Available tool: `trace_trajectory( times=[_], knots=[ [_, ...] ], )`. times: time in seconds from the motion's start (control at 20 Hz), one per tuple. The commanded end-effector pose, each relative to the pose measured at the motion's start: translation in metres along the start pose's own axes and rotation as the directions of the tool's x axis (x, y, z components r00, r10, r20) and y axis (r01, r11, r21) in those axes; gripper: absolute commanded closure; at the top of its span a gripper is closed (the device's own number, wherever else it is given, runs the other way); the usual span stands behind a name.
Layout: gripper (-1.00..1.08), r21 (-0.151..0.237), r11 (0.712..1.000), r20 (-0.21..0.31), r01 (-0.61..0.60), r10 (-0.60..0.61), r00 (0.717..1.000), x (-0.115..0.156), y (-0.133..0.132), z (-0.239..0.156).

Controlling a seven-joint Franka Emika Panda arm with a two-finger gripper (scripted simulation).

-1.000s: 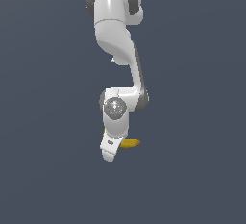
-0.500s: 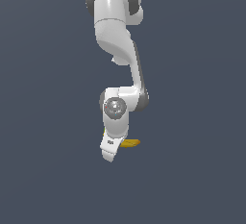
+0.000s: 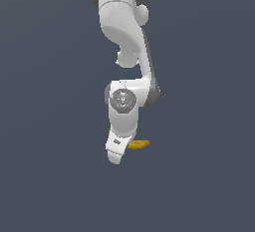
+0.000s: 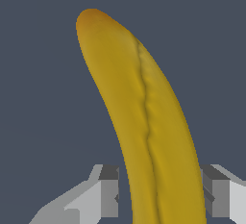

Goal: Pick up the object and move it to a goal position.

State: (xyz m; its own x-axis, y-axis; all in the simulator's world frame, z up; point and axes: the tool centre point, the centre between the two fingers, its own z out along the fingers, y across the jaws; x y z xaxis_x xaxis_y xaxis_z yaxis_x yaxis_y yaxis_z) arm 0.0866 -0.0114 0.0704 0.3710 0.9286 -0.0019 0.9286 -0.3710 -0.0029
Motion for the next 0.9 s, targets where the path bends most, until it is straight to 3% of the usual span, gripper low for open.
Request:
trace_trajectory(
  times=[0.0,0.85],
  knots=[
    [1.08,-0.004,1.0,-0.001,0.001,-0.001,1.0,0.006,-0.001,-0.025],
    [1.08,-0.003,1.0,-0.002,0.002,-0.002,1.0,0.049,-0.013,-0.213]
  ],
)
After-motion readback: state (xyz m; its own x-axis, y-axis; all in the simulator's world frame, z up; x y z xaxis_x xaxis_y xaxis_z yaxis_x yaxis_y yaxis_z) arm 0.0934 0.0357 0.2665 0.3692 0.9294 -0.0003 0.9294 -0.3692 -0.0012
